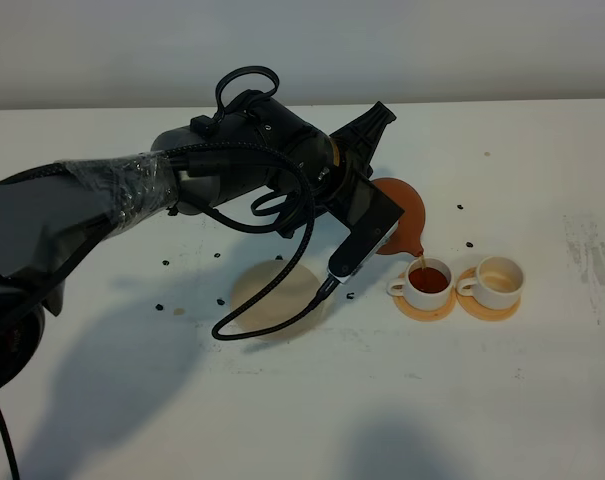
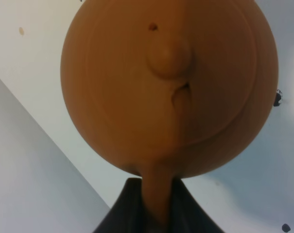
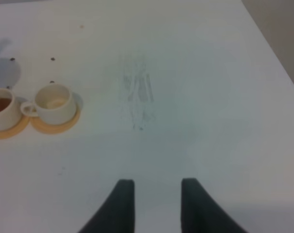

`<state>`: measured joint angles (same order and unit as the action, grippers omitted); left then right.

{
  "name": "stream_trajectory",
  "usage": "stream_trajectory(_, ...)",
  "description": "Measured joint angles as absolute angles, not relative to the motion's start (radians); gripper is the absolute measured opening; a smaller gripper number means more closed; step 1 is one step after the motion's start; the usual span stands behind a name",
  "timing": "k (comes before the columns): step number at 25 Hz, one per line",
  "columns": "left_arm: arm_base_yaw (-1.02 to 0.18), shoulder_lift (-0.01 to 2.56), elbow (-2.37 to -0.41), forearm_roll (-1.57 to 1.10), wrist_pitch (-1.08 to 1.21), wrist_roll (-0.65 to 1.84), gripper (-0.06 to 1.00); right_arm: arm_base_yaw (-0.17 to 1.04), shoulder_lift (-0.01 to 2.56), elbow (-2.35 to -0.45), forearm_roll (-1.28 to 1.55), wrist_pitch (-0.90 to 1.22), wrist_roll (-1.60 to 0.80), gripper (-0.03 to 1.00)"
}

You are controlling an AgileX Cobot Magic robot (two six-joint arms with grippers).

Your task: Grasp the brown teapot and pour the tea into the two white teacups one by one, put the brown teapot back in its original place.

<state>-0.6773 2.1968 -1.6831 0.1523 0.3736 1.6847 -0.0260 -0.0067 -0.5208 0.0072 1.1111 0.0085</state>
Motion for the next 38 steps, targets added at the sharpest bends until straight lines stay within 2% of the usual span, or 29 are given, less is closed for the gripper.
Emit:
stream_trajectory(27,-0.677,2.186,-1.683,0.152,0.353,1.708,0.08,-0.026,-0.007,-0.521,0.007,1.111,0.008,0.23)
stream_trajectory(38,-0.678,2.186,-1.683,0.146,0.429,1.661,0.08,-0.026,-0.007,-0.521,0.007,1.111,0.008,0.23)
